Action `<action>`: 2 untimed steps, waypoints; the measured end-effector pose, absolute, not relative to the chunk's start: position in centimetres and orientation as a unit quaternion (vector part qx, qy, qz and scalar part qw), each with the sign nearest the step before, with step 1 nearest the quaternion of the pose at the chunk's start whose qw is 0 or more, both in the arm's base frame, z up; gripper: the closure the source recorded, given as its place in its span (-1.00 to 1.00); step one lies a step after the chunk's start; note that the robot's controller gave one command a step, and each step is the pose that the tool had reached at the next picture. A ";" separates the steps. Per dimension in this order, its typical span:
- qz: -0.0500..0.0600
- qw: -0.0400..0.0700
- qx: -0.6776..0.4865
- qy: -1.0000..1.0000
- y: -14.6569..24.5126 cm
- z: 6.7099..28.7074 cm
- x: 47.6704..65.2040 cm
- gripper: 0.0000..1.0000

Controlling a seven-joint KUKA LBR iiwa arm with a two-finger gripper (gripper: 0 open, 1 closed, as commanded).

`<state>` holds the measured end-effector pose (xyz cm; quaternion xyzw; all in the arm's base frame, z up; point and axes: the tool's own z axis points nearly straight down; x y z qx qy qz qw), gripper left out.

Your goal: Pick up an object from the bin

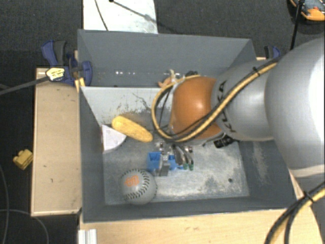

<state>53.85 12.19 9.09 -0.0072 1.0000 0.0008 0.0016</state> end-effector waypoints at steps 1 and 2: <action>0.001 0.002 -0.006 1.000 12.2 9.1 53.8 1.00; 0.001 0.002 -0.017 1.000 13.3 25.0 53.2 1.00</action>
Offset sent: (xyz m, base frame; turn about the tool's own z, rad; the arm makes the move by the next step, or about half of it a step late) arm -0.0072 0.0109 0.1570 -0.0291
